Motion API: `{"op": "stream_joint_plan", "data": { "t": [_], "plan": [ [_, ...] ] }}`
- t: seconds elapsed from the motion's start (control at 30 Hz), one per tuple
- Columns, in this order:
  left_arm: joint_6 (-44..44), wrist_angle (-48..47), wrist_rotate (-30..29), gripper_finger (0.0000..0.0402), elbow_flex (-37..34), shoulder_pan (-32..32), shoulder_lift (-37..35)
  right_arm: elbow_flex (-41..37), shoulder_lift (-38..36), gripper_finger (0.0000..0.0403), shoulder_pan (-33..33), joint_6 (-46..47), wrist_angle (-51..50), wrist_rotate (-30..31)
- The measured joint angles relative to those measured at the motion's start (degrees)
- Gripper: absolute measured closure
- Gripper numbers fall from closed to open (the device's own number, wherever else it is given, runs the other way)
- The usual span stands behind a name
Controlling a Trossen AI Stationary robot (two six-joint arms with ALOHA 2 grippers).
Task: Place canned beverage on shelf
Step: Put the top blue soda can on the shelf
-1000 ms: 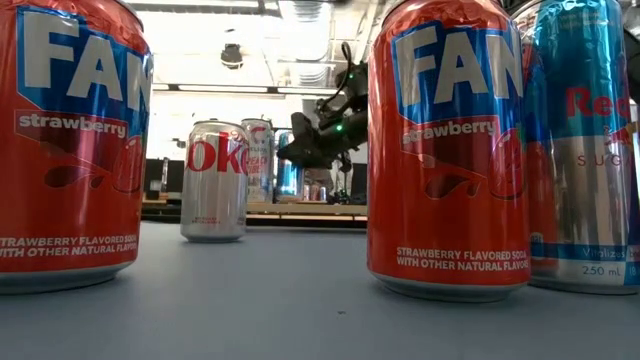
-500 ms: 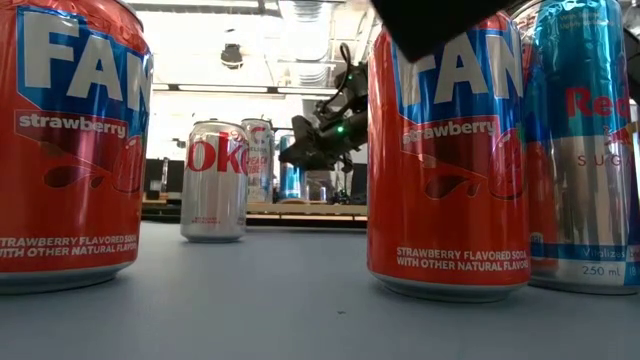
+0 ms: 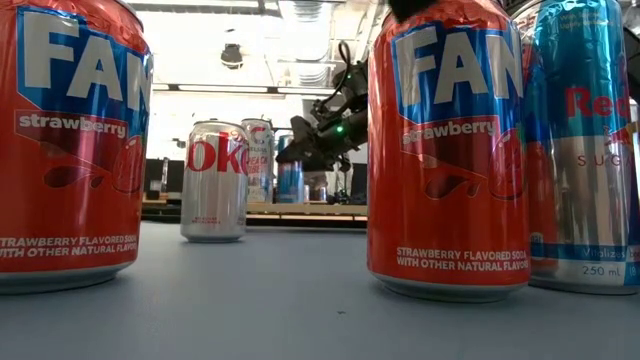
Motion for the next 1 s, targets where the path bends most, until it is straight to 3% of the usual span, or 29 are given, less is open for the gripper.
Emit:
{"op": "stream_joint_plan", "data": {
  "t": [0.33, 0.63, 0.83, 1.0],
  "plan": [
    [-0.2, -0.1, 0.0, 0.0136, 0.0, 0.0, 0.0, -0.1, -1.4, 0.0044, 0.0, -1.2, -4.3, 1.5],
    [-0.2, -0.1, 0.0, 0.0136, 0.0, 0.0, 0.0, 0.0, -12.5, 0.0048, 0.5, -6.6, -16.1, 2.3],
    [-0.2, -0.1, 0.0, 0.0136, 0.0, 0.0, 0.0, 0.0, -16.1, 0.0116, 4.2, -7.2, -27.7, 14.6],
    [0.0, -0.1, -0.2, 0.0136, 0.0, 0.0, 0.0, 0.1, -14.5, 0.0237, 5.7, -3.9, -26.7, 16.1]
  ]
}}
